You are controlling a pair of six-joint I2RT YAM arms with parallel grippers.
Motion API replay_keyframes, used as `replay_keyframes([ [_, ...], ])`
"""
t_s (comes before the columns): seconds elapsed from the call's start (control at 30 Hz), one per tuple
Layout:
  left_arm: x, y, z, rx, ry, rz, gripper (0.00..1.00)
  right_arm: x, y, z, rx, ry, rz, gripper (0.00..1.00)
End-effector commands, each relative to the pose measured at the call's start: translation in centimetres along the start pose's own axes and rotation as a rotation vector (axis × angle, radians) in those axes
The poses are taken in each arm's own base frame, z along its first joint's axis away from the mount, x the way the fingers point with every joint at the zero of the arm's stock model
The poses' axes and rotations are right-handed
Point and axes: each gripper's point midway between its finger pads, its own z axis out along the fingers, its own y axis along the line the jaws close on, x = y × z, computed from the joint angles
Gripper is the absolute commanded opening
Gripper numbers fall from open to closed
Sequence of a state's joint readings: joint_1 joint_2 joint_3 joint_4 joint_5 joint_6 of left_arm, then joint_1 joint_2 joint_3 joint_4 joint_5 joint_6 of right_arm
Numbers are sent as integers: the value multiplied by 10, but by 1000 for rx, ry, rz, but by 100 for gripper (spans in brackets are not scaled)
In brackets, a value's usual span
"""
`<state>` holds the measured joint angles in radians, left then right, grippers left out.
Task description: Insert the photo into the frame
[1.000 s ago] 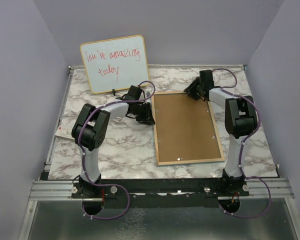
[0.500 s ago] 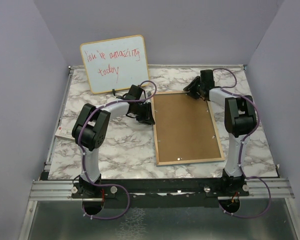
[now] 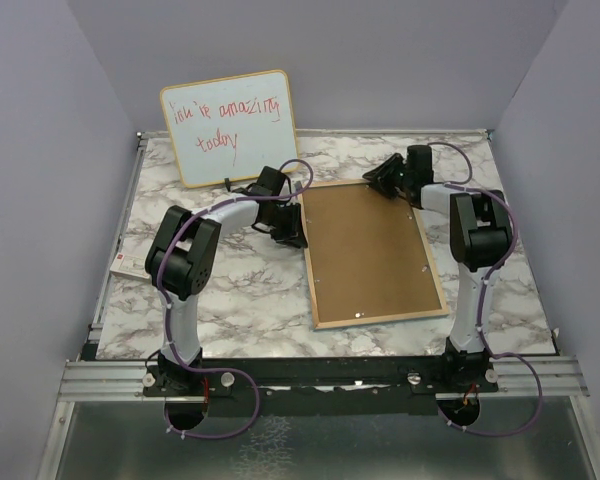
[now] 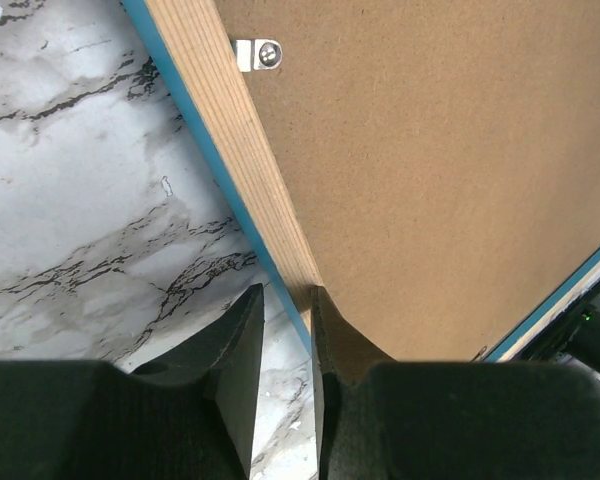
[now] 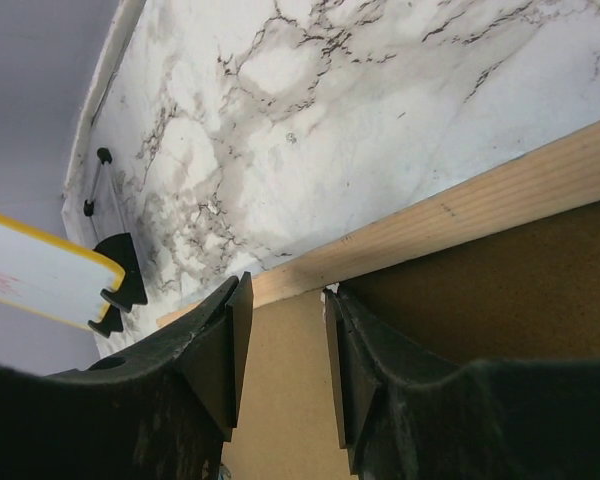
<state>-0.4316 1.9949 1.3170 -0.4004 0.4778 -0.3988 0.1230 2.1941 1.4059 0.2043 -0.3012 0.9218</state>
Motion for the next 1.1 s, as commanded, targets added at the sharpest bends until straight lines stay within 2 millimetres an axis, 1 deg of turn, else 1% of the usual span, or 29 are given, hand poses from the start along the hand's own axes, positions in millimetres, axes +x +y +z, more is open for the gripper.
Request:
replay_keyframes([
  [0.0,33,76,17,-298,89,-21,23,-7,-9,-14,14,-11,36,44],
  [0.07,31,78,16,-310,83,-23,23,-16,-9,-21,28,-35,27,44],
  [0.13,31,80,16,-322,78,-27,23,-20,-9,-24,47,-39,-4,44],
  [0.27,31,83,16,-337,77,-31,23,-16,-15,-27,73,-12,-44,44],
  [0.3,31,83,16,-338,76,-32,23,-13,-14,-27,61,0,-51,44],
  [0.47,34,84,15,-341,81,-32,23,5,-13,-17,11,105,-43,44],
  [0.63,33,84,14,-340,80,-28,23,12,-13,-12,-13,130,14,44],
  [0.73,34,84,16,-340,83,-28,23,12,-18,-6,-3,128,24,40],
  [0.97,34,87,17,-348,90,-24,23,3,-35,6,74,83,27,37],
  [1.07,34,88,18,-351,95,-20,23,6,-34,10,57,101,21,37],
])
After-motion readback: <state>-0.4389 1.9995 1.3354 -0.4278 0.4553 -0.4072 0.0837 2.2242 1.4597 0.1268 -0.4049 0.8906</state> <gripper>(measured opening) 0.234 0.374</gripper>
